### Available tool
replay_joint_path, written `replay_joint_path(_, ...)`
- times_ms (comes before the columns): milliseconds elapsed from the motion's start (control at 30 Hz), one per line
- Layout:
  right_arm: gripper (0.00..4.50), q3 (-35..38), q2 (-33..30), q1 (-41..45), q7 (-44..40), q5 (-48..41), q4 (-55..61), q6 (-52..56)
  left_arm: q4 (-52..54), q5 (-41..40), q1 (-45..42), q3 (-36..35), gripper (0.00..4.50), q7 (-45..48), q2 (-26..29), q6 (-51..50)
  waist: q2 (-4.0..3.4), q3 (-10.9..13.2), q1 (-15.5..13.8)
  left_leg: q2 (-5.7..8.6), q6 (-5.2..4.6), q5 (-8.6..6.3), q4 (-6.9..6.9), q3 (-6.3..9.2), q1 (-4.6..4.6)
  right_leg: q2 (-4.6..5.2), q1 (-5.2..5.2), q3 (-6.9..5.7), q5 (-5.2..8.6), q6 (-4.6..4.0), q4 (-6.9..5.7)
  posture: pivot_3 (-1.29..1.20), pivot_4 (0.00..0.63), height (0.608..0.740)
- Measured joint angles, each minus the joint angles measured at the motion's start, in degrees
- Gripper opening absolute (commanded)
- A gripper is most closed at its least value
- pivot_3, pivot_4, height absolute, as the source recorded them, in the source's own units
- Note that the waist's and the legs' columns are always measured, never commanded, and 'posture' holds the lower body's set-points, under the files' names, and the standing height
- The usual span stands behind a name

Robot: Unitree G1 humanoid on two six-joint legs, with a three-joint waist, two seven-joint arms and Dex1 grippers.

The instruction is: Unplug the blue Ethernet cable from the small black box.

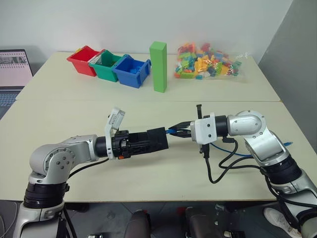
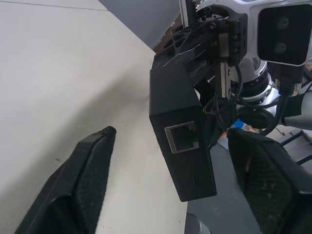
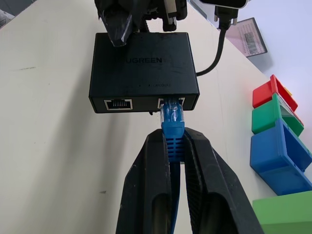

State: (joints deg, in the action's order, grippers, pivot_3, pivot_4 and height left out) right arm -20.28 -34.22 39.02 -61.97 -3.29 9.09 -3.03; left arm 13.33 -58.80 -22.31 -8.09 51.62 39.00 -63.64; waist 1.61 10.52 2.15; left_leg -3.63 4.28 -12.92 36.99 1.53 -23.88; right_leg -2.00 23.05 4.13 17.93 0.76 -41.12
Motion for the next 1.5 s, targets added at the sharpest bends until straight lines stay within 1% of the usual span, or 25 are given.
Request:
replay_joint_path(33, 0.11, 0.00, 0.08, 0.00, -0.01, 0.00, 0.04, 0.07, 0.09, -0.46, 0.00, -0.24, 2.96, -0.50, -0.05, -0.15, 0.00, 0.00, 0.00, 0.00, 0.00, 0.00, 0.00, 0.00, 0.00, 0.00, 0.00, 0.00, 0.00, 0.00, 0.00, 0.00, 0.150, 0.740)
replay_joint_path(333, 0.11, 0.03, 0.22, 0.00, 0.07, 0.25, 0.74, 0.38, 0.20, -3.91, -0.02, -1.30, 1.08, -3.08, -1.04, -1.24, 0.00, 0.00, -0.02, 0.01, 0.00, 0.00, 0.00, -0.01, 0.00, 0.01, 0.00, 0.01, 0.00, 0.00, 0.00, 0.00, 0.150, 0.740)
replay_joint_path(400, 0.11, 0.03, 0.20, 0.00, 0.07, 0.43, 0.84, 0.32, 0.19, -4.10, -0.02, -1.31, 0.83, -3.45, -1.03, -1.31, 0.00, 0.00, -0.02, 0.01, 0.00, 0.00, 0.00, 0.00, 0.00, 0.01, 0.00, 0.00, 0.00, 0.00, 0.00, 0.00, 0.150, 0.740)
replay_joint_path(500, 0.11, 0.03, 0.11, -0.01, 0.05, 0.91, 0.90, -0.28, 0.19, -4.26, -0.03, -1.31, 0.80, -3.64, -1.03, -1.45, 0.00, 0.00, -0.02, 0.01, 0.00, 0.00, 0.00, 0.00, 0.00, 0.01, 0.00, 0.01, 0.00, 0.00, 0.00, 0.00, 0.150, 0.740)
replay_joint_path(567, 0.81, 0.02, -0.03, -0.04, -0.05, 1.38, 0.94, -1.01, 0.18, -4.40, -0.12, -1.30, 0.80, -3.77, -1.03, -1.91, 0.00, 0.00, -0.03, 0.01, 0.00, 0.00, 0.00, 0.00, 0.00, 0.01, 0.00, 0.00, 0.00, 0.00, 0.00, 0.00, 0.150, 0.740)
replay_joint_path(600, 0.93, 0.02, -0.15, -0.06, -0.09, 1.64, 0.95, -1.61, 0.18, -4.50, -0.15, -1.30, 0.80, -3.81, -1.03, -2.12, 0.00, 0.00, -0.04, 0.01, 0.00, 0.00, 0.00, 0.00, 0.00, 0.01, 0.00, 0.00, 0.00, 0.00, 0.00, 0.00, 0.150, 0.740)
replay_joint_path(667, 1.43, 0.03, -0.24, -0.21, -0.19, 1.68, 1.07, -2.49, 0.08, -4.61, -0.18, -1.30, 0.80, -4.02, -1.03, -2.31, 0.00, 0.00, -0.04, 0.01, 0.00, 0.00, 0.00, 0.00, 0.00, 0.01, 0.00, 0.00, 0.00, 0.00, 0.00, 0.00, 0.150, 0.740)
replay_joint_path(767, 2.06, 0.22, -0.47, -0.79, -0.57, 0.58, 2.60, -2.01, -0.11, -4.72, -0.38, -1.30, 0.80, -4.09, -0.97, -2.54, 0.00, 0.00, -0.09, 0.01, 0.00, 0.00, 0.00, 0.00, 0.00, 0.01, 0.00, 0.00, 0.00, 0.00, 0.00, 0.00, 0.150, 0.740)
replay_joint_path(833, 2.51, 1.07, -0.84, -1.80, -1.21, -2.03, 4.77, 1.31, -0.19, -4.77, -0.50, -1.30, 0.80, -3.59, -0.39, -2.57, 0.00, 0.00, -0.15, 0.01, 0.00, 0.00, 0.00, 0.00, 0.00, 0.01, 0.00, 0.01, 0.00, 0.00, 0.01, 0.00, 0.150, 0.740)
replay_joint_path(1000, 3.58, 5.76, -1.63, -3.50, -1.26, -16.02, 11.89, 21.26, -0.12, -3.65, -0.50, -0.66, 0.80, 0.94, 2.93, -1.92, 0.00, 0.00, -0.16, 0.01, 0.00, 0.00, -0.01, 0.02, 0.00, 0.01, 0.00, 0.00, 0.00, 0.00, 0.00, 0.00, 0.150, 0.740)
replay_joint_path(1067, 3.58, 8.05, -1.61, -3.62, 0.05, -22.98, 13.37, 30.94, 0.14, -2.25, -0.34, 1.11, 0.80, 4.11, 4.54, -0.56, 0.00, 0.00, -0.16, 0.01, 0.00, 0.00, -0.01, 0.01, 0.00, 0.01, 0.00, 0.00, 0.00, -0.01, 0.00, 0.00, 0.150, 0.740)
replay_joint_path(1233, 3.58, 12.14, 1.05, -3.97, 5.21, -34.80, 12.99, 47.94, 0.71, 0.87, 0.33, 3.60, 0.80, 10.93, 6.51, 3.52, 0.00, 0.00, -0.11, 0.00, -0.01, 0.00, -0.04, -0.01, 0.00, -0.01, 0.03, 0.01, 0.01, 0.00, 0.02, 0.00, 0.150, 0.740)
replay_joint_path(1367, 3.58, 13.75, 5.00, -6.08, 9.74, -41.70, 11.80, 57.05, 0.68, 2.54, 0.36, 4.26, 0.80, 14.05, 6.65, 5.79, 0.00, 0.00, -0.13, 0.01, -0.02, -0.01, -0.04, -0.03, -0.03, -0.02, 0.04, 0.02, 0.02, 0.01, 0.04, 0.00, 0.150, 0.740)
replay_joint_path(1500, 3.58, 15.75, 7.17, -6.59, 13.41, -47.52, 11.32, 62.98, 0.61, 3.48, 0.35, 4.49, 0.80, 15.35, 6.65, 6.67, -0.01, 0.01, -0.10, 0.00, -0.02, -0.01, -0.04, -0.04, -0.05, -0.03, 0.08, 0.03, 0.06, 0.08, 0.04, 0.00, 0.150, 0.740)
